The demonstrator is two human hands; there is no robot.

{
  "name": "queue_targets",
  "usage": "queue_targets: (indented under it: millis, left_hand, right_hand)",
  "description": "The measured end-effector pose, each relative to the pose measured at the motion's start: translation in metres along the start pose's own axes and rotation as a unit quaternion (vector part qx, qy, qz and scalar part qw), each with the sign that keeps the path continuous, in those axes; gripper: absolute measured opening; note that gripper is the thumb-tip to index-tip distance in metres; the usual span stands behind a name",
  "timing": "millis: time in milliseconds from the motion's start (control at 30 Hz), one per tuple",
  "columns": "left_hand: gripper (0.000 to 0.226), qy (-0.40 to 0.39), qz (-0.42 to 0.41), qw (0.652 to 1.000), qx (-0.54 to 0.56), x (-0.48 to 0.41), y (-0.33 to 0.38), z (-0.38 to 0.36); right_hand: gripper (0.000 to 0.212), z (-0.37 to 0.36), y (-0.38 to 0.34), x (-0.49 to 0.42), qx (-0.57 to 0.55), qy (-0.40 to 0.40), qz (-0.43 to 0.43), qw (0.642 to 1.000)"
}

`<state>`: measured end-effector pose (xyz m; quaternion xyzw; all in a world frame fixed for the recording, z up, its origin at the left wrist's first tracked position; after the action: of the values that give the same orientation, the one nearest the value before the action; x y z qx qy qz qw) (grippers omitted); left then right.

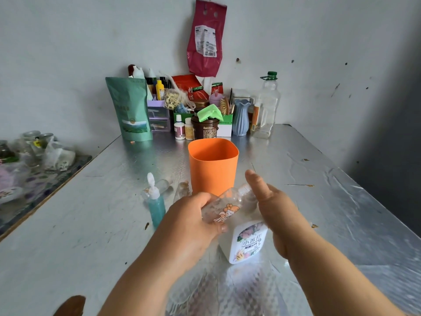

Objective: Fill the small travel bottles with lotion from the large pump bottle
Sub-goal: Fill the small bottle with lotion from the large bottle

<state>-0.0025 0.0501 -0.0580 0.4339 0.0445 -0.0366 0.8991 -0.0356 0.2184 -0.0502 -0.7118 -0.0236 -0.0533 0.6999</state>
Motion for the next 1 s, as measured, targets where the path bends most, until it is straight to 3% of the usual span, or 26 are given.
queue_targets:
  millis: [267,667,1000]
  left_hand:
    - [0.032,-0.004,0.014,1.0,0.003,0.002,0.004,0.002]
    - [0.032,-0.007,0.0,1.0,0.0,0.001,0.009,0.006]
    - [0.033,-0.018,0.001,1.0,0.017,-0.001,0.002,0.004]
  right_hand:
    - [0.059,0.0,-0.004,0.002,-0.012,-0.025,-0.037,0.999]
    - [0.068,-0.002,-0.006,0.002,-0.017,-0.019,-0.027,0.999]
    - [0.059,0.0,0.001,0.0,-0.019,0.021,0.008,1.0]
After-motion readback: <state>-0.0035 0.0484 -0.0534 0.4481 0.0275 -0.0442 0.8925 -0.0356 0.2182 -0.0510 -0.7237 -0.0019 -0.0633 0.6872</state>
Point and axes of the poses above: each hand's wrist, its own x-axis away from the middle knuckle, its own z-axis out of the back of the hand, y = z × x, the point moved 4 cm from there along -x, towards the middle knuckle, and after that the axes turned 8 degrees about -x, right-handed, at the moved point
